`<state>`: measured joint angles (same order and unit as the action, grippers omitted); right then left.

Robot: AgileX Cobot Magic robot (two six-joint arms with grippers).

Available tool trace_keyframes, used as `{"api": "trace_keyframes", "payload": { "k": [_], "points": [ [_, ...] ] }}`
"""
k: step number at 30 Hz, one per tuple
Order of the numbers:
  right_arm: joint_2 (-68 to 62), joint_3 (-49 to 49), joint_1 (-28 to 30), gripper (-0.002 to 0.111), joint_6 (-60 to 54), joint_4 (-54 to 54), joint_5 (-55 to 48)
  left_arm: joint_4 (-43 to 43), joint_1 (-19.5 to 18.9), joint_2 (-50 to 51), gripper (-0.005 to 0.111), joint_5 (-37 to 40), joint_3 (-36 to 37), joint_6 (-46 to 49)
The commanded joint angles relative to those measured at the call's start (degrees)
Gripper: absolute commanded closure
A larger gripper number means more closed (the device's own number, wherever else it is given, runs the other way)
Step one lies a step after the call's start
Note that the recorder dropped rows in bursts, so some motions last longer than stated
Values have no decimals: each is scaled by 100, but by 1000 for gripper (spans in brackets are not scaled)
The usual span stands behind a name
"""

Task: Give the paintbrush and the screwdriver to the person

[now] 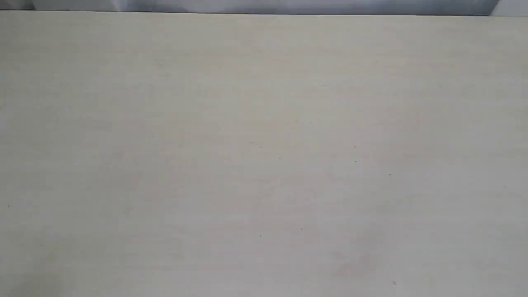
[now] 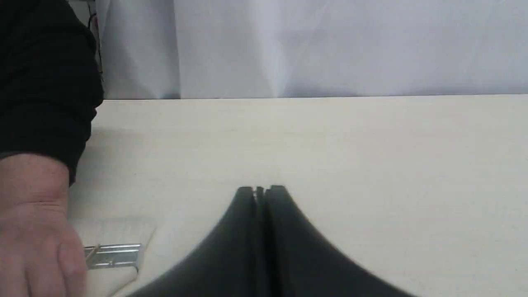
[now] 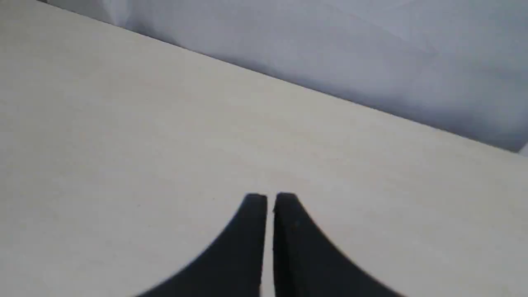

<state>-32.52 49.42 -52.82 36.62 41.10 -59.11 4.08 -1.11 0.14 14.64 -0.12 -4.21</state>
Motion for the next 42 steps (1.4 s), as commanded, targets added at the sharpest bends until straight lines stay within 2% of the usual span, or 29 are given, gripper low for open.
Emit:
{"api": "trace_keyframes", "payload": {
  "k": [1,5,12,31,34,38,42],
  "points": [
    [401,-482,6,104,30,-518,82,-10,47,-14,107,-34,12,-12],
    [542,-1047,6,104,30,-1091,378,-10,47,-14,107,-34,12,-12],
    [542,-1726,6,104,74,-1456,1293,-21,47,-14,107,-20,12,-12],
    [567,-1823,70,104,74,-1533,1274,-22,47,-14,107,-32,12,-12],
    [728,-1823,484,104,74,-1492,1274,-22,47,-14,107,-32,12,-12],
    [1030,-1823,1488,104,74,-1400,1389,-22,47,-14,107,-32,12,-12],
    [1421,-1823,2630,104,74,-1484,2016,15,47,-14,107,-36,12,-12]
  ]
}}
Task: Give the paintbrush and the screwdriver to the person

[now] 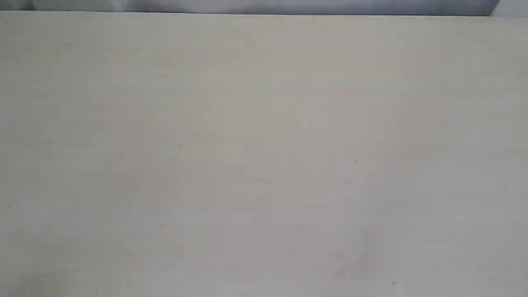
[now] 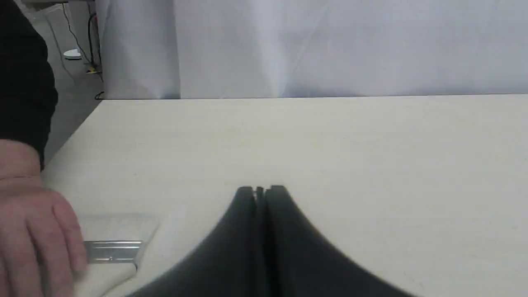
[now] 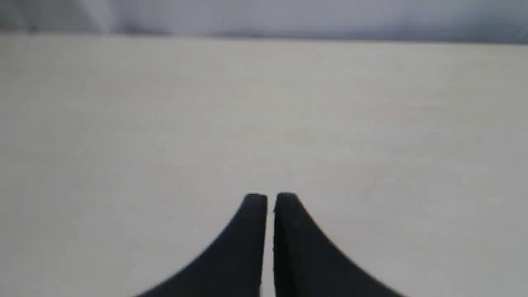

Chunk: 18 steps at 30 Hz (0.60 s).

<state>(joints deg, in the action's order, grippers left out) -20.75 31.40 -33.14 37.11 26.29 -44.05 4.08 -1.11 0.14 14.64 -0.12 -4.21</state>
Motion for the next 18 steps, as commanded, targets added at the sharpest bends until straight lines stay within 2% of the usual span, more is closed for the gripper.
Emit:
{"api": "trace_keyframes", "payload": {
  "k": [1,9,13,18],
  "points": [
    [335,-21,862,104,-38,-3,657,15,47,-14,107,-36,12,-12],
    [831,-21,2540,104,-678,-3,1106,15,47,-14,107,-36,12,-12],
    [1047,-200,3096,104,-691,-13,1290,15,47,-14,107,-36,12,-12],
    [1499,-1073,3642,104,-691,-56,2443,15,47,-14,107,-36,12,-12]
  ]
}}
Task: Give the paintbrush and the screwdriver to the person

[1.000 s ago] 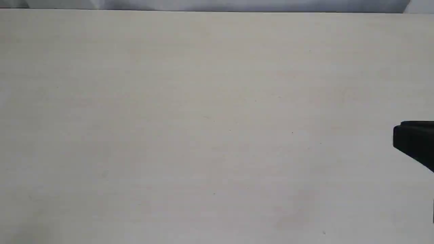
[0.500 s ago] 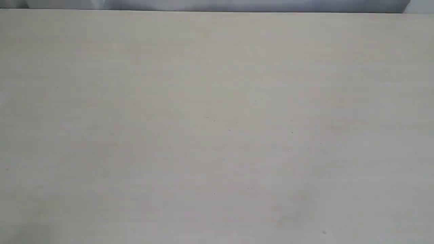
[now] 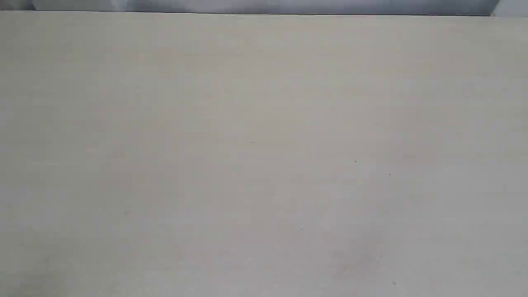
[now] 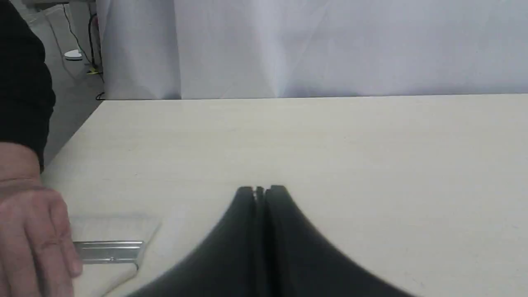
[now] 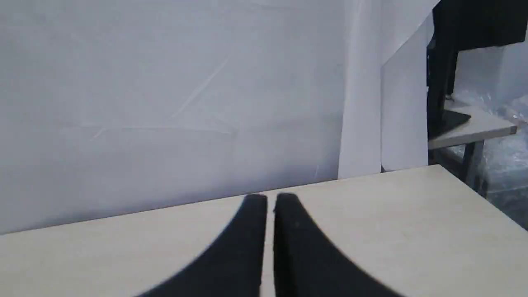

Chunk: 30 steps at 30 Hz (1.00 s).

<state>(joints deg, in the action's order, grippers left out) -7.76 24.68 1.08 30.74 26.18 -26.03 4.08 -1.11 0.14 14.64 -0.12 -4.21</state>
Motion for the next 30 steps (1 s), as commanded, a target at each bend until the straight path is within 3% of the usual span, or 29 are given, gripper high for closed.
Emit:
{"api": "trace_keyframes", "payload": {
  "k": [1,5,12,30],
  "points": [
    [287,-611,274,104,-54,-45,909,15,47,-14,107,-36,12,-12],
    [619,-1377,371,104,-54,-45,1687,15,47,-14,107,-36,12,-12],
    [776,-2285,371,104,-54,26,1779,-25,47,-14,107,-21,12,-12],
    [776,-2468,348,104,-383,37,1679,-25,47,-14,107,-21,12,-12]
  ]
}}
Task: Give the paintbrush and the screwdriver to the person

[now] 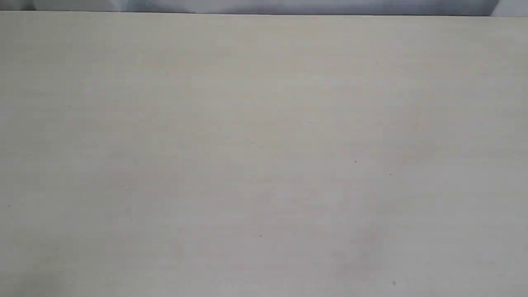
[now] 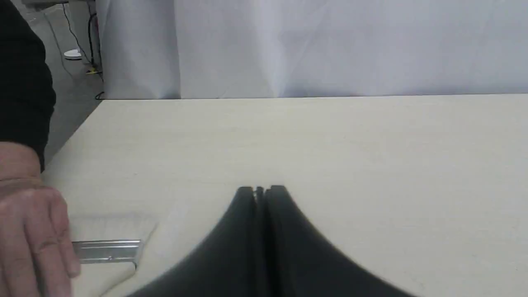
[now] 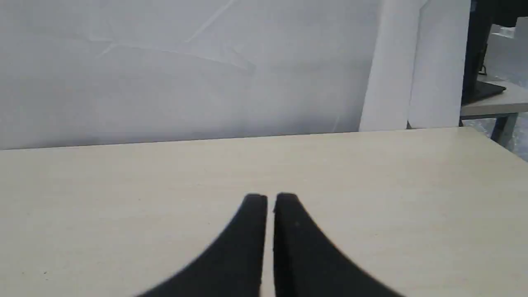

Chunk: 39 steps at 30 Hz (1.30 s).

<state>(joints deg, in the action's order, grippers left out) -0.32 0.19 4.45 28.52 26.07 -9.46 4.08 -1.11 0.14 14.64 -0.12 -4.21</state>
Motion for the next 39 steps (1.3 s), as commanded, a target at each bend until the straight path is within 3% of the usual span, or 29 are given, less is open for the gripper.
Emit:
{"api": "trace_keyframes", "payload": {
  "k": [1,5,13,39],
  "points": [
    [32,-19,11,104,-230,48,22,-25,47,-14,107,-21,12,-12],
    [32,-19,11,104,-683,-150,-129,-25,47,-14,107,-21,12,-12],
    [32,-19,11,104,-2608,-1474,-246,-11,47,-14,107,-42,12,-12],
    [32,-19,11,104,-2637,-1788,-1082,-22,47,-14,107,-22,12,-12]
  ]
}}
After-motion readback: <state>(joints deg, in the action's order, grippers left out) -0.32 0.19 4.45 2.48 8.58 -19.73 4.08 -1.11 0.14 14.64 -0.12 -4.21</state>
